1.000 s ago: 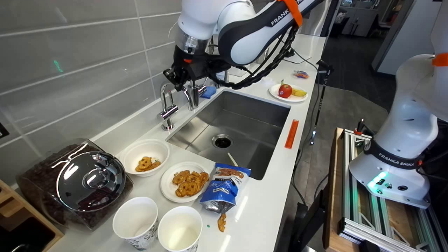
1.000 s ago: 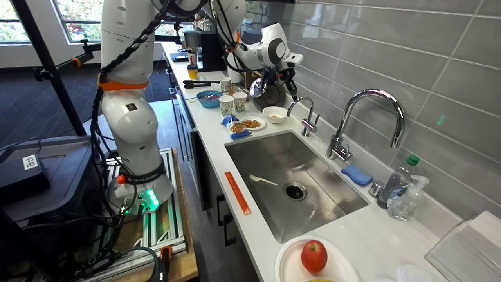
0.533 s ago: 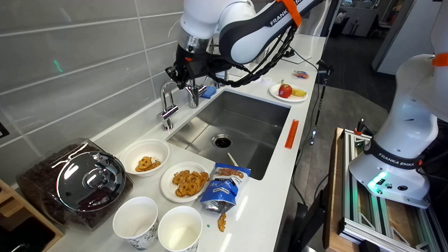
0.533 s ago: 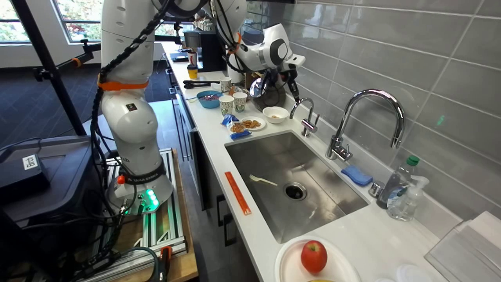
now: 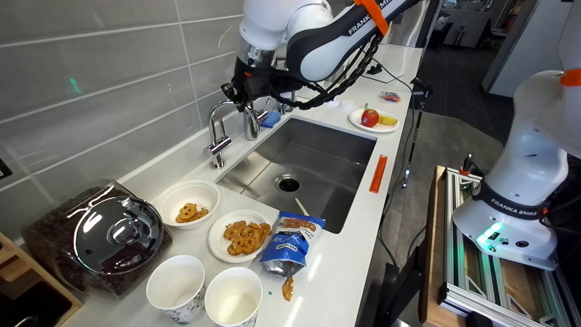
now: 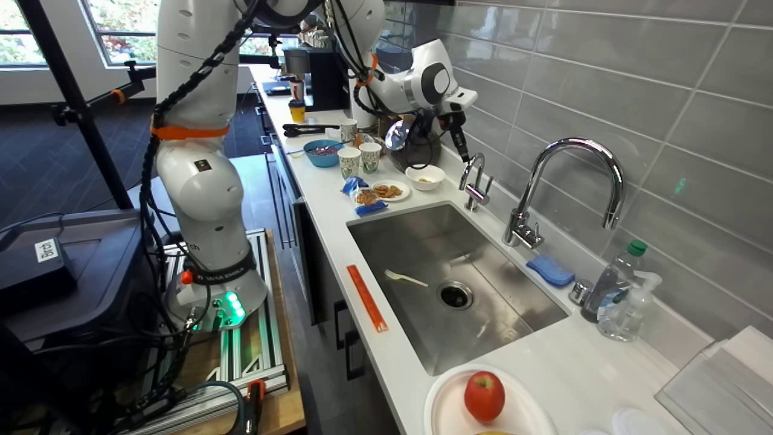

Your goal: Move the faucet on the left to the right.

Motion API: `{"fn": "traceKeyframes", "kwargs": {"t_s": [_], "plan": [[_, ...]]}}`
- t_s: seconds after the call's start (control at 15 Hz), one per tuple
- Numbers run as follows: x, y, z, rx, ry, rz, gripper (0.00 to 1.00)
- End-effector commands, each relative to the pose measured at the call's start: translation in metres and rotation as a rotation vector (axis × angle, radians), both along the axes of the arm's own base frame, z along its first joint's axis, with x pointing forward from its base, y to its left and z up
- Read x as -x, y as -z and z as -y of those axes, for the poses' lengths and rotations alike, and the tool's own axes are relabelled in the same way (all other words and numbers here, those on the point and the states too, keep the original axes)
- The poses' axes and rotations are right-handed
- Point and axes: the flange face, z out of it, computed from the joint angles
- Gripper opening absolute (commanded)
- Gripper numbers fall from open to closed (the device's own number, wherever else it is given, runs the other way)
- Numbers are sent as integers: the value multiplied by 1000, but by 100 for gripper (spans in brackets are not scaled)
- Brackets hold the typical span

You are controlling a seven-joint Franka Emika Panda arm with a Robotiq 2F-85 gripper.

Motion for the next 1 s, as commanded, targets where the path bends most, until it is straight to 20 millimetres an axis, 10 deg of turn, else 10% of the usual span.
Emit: {"fn": "traceKeyframes", "kwargs": {"t_s": [0.0, 0.4, 0.73, 0.8, 0.93], "plan": [[-6, 7, 34, 45, 49, 26, 0], [-2, 13, 38, 49, 58, 3, 0], [68, -25, 19, -100, 49, -247, 0], [83, -37, 20, -124, 66, -305, 26], [111, -64, 22, -181, 70, -422, 32]]}}
